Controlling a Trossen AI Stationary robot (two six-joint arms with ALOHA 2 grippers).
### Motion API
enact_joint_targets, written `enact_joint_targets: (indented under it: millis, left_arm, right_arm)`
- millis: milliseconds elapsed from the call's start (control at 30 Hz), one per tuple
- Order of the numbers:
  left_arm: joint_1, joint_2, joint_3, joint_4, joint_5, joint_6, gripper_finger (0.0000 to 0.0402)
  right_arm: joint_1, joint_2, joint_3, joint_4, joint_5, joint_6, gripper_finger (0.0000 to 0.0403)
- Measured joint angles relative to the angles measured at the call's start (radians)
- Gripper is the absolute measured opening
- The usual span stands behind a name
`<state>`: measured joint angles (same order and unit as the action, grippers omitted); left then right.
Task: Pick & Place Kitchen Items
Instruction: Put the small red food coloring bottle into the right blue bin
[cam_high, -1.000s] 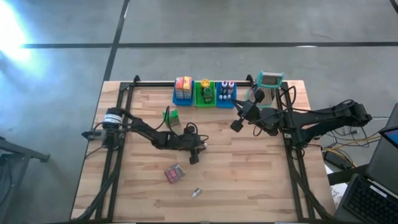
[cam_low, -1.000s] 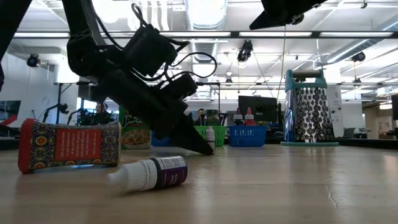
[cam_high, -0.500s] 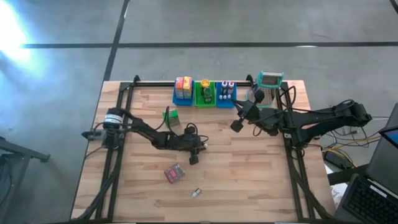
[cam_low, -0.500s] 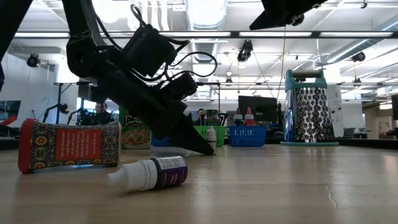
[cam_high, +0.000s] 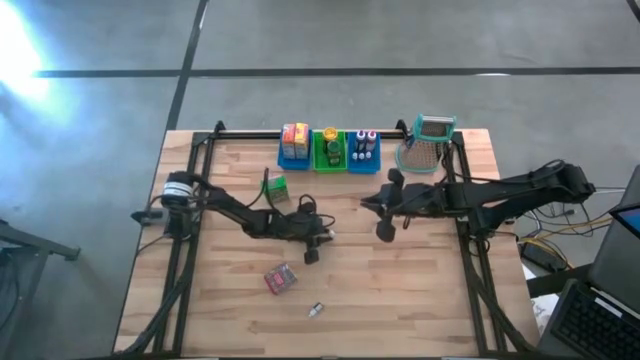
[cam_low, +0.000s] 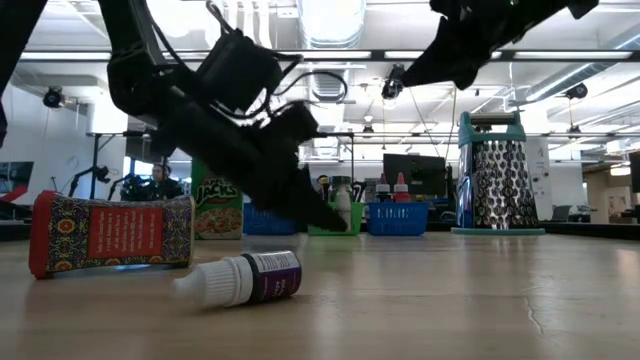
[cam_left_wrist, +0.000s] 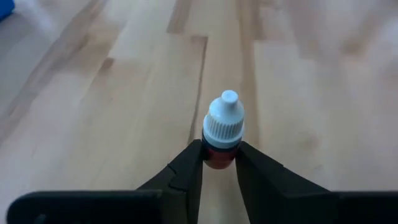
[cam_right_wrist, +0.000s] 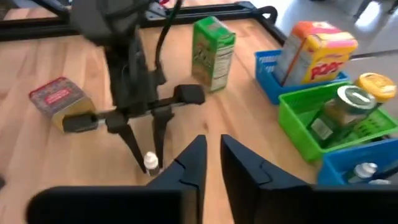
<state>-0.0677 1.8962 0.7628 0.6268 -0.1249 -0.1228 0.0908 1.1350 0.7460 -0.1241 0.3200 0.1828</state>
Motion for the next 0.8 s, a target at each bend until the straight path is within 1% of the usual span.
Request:
enact_joint_targets:
  millis: [167,267,400,500,633,800]
  left_arm:
    - [0.020,-0.040,0.003,-0.017,0.082,-0.039,0.0094]
    - [0.027,-0.081,0.007,-0.049,0.086,-0.031,0.0094]
    - [0.038,-0.137,0.044,-0.145,0.086,-0.004,0.0094]
    - [0.043,-0.165,0.096,-0.241,0.084,0.028,0.0094]
    - [0.043,-0.169,0.181,-0.358,0.081,0.087,0.0094]
    - [0.044,-0.169,0.253,-0.421,0.059,0.154,0.0094]
  right_arm:
    - [0.000,0.046,0.000,0.007,-0.074,0.018,0.0092]
    - [0.001,0.082,0.002,0.019,-0.127,0.021,0.0122]
    - [0.000,0.141,0.002,0.105,-0.192,-0.002,0.0151]
    - [-0.002,0.175,0.003,0.142,-0.215,-0.027,0.0164]
    - [-0.011,0.196,0.002,0.147,-0.216,-0.034,0.0171]
    - [-0.014,0.196,0.007,0.154,-0.216,-0.050,0.0173]
